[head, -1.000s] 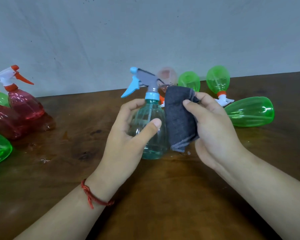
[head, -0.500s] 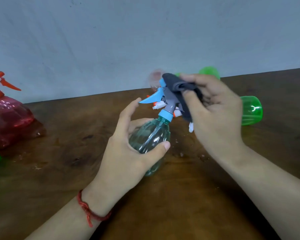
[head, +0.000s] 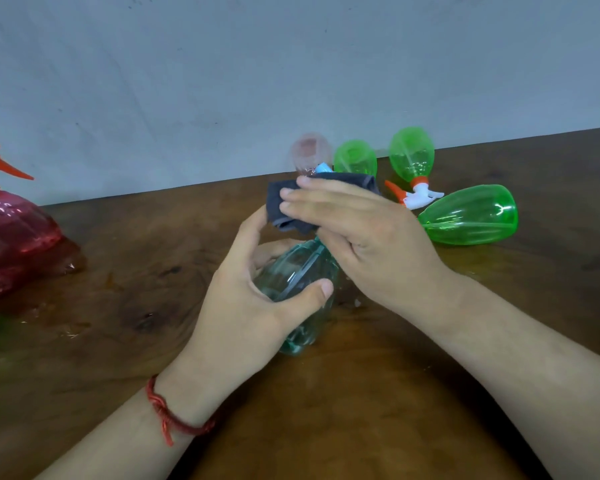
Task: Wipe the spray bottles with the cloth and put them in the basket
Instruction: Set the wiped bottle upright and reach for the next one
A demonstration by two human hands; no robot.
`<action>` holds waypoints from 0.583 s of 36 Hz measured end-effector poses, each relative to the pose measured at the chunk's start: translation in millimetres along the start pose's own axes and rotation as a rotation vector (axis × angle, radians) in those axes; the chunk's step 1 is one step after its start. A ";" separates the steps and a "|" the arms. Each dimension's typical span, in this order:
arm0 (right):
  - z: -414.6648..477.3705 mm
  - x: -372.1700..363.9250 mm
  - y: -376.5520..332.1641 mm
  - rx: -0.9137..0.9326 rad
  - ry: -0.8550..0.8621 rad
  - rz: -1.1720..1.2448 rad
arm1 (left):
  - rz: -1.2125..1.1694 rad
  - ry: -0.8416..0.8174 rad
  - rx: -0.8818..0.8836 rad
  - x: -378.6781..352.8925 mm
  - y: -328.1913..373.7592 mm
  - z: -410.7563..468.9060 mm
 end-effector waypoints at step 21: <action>-2.7 26.5 40.9 -0.269 0.132 0.086 | -0.096 0.089 0.092 16.5 -22.9 10.4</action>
Point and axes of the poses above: each hand's wrist, its own z-axis towards the middle knuckle, its own x-axis out of the back of the hand, y = z × x, the point moved 10 cm from there along z, towards the middle knuckle, and after that the axes turned 8 degrees about y, right-handed, at the moved point
